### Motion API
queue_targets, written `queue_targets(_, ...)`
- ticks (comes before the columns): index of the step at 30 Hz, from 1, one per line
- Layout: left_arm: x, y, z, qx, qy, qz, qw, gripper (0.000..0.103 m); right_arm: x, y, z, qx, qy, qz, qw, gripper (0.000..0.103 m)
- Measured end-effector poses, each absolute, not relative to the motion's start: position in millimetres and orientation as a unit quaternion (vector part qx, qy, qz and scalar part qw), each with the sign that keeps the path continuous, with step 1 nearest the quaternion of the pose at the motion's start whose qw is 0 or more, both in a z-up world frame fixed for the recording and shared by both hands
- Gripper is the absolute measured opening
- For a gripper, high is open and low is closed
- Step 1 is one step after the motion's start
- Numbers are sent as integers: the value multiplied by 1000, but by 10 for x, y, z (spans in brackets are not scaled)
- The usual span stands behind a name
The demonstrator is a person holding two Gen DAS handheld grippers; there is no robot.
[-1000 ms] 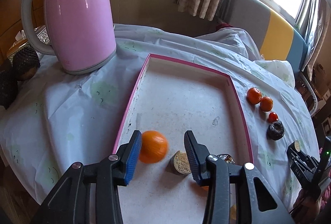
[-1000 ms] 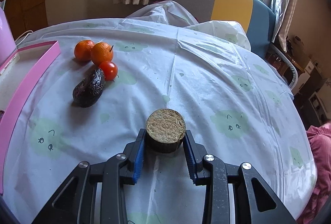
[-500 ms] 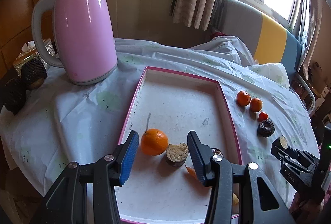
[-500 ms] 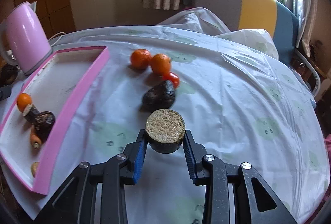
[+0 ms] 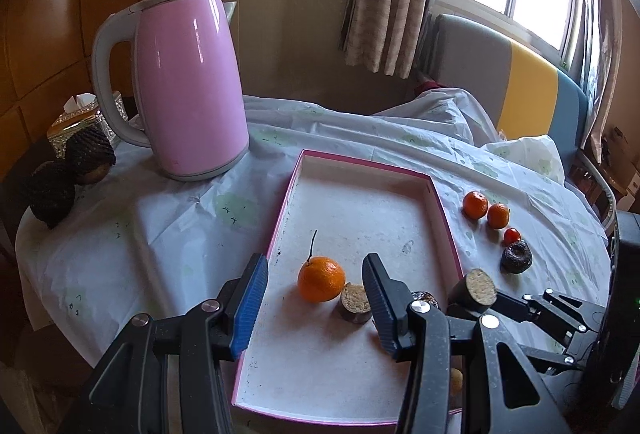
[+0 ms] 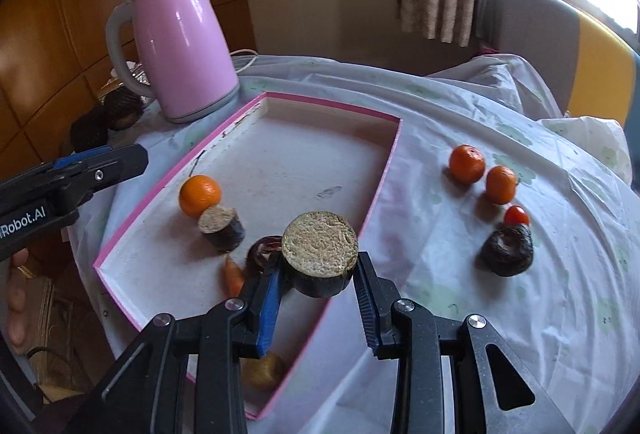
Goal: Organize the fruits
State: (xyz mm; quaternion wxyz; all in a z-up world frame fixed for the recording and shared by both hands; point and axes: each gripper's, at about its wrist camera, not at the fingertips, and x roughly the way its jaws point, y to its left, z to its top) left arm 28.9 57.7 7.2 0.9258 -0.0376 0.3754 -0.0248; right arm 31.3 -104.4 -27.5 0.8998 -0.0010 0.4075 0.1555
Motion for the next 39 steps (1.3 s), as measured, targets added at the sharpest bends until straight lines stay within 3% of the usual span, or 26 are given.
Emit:
queue_targets(10,190,728,186,-29,348,8,937,57,349,-581,-339,-23,415,205,886,38)
queue_targets(22,132,699,230,-16,339,13,941,58,269,-790,-237,5,394,166,904,57)
queue_targets(39,75,392,212,13,348,-19,937,58,204,-1204,-156,24,368,78,926,61)
